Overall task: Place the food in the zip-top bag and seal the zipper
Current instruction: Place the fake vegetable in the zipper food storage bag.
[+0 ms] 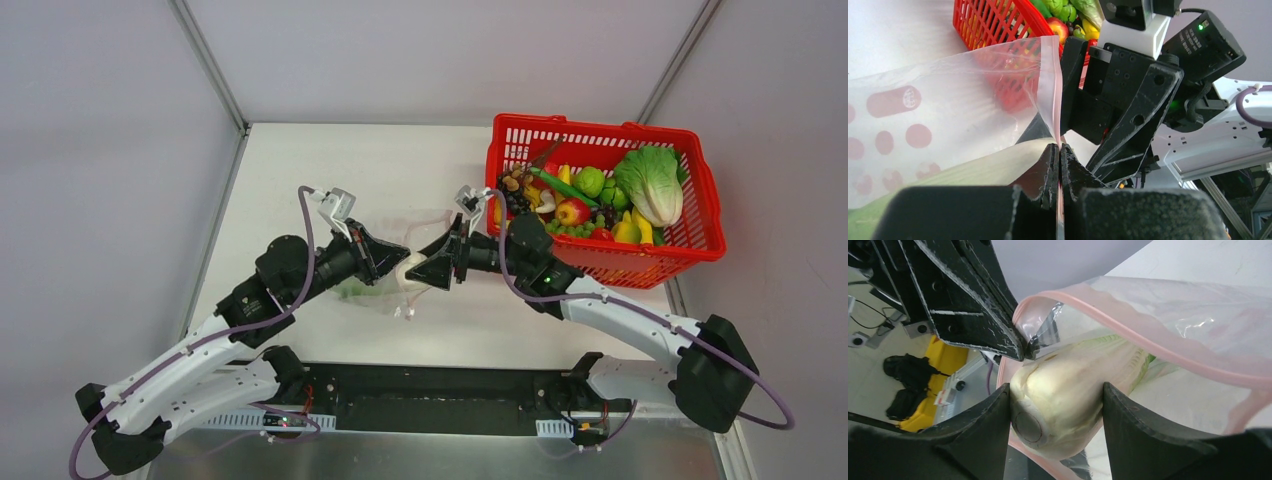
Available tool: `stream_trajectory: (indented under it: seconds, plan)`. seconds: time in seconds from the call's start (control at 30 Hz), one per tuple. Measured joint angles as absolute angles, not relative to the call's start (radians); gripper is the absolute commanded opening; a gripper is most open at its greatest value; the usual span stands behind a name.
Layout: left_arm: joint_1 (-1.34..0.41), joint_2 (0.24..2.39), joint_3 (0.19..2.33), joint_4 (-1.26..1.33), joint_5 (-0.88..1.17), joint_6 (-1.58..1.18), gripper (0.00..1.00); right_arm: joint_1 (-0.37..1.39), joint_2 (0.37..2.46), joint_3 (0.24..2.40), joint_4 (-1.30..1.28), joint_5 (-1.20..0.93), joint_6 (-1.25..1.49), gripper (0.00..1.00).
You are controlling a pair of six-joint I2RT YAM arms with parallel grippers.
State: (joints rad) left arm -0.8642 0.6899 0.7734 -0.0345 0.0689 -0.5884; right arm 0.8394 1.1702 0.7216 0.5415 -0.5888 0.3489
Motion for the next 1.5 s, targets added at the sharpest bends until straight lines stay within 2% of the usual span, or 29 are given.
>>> stream_trajectory:
  seconds: [0.13,0.4,0.5,0.7,0.87,1.17,1.5]
  plan:
    - [-0.864,0.681,0.769,-0.014,0.070,-0.594,0.00,0.872,1.164,0.690,0.583,-0.539,0.266,0.17]
    - [-0.864,0.659,0.764,0.007,0.070,-0.599,0.00,0.883,1.172,0.662,0.585,-0.538,0.181,0.27]
    - [-0.864,0.659,0.762,0.010,0.070,-0.600,0.00,0.883,1.182,0.669,0.575,-0.545,0.177,0.38]
    - [-0.864,0.648,0.746,0.006,0.062,-0.603,0.00,0.883,1.179,0.708,0.485,-0.567,0.173,0.68]
    - [-0.864,0.627,0.730,0.001,0.044,-0.603,0.00,0.883,1.155,0.758,0.390,-0.574,0.163,0.77]
    - [-0.864,0.620,0.690,0.004,0.056,-0.588,0.00,0.881,1.140,0.814,0.306,-0.611,0.153,0.80]
    - [-0.864,0.572,0.624,0.018,0.080,-0.575,0.00,0.881,1.118,0.826,0.247,-0.627,0.157,0.78]
